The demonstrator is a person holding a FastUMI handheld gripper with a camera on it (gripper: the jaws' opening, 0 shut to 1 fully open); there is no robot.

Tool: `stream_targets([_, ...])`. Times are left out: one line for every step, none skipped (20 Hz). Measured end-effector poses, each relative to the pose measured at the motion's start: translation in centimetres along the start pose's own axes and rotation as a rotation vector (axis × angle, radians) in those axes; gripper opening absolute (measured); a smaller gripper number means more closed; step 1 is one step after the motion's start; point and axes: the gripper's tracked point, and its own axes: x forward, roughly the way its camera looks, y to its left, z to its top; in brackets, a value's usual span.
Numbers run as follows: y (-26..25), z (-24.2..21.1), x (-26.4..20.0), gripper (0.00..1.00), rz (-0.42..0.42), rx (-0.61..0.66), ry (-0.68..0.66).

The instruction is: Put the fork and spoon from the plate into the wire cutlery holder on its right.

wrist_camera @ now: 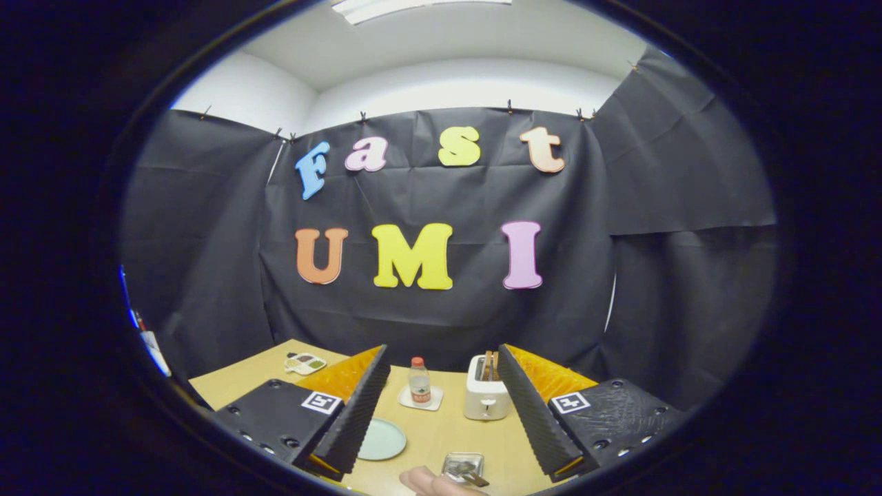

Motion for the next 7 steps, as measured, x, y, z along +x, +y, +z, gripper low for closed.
stream_targets([-0.4,-0.2,-0.1,0.94,-0.001,-0.001,0.003])
stream_targets([-0.8,-0.3,-0.4,0.94,-0.005,0.006,0.006])
stream_targets([-1.2,-0.5,-0.6,0.94,-0.005,0.013,0.011])
stream_targets([-1.5,-0.7,-0.8,0.94,-0.006,0.016,0.014])
stream_targets([-1.8,-1.0,-0.9,0.94,-0.009,0.01,0.018])
stream_targets([-2.1,-1.1,-0.9,0.94,-0.016,0.004,0.02])
stream_targets([-2.3,-1.3,-0.9,0.94,-0.02,-0.005,0.022])
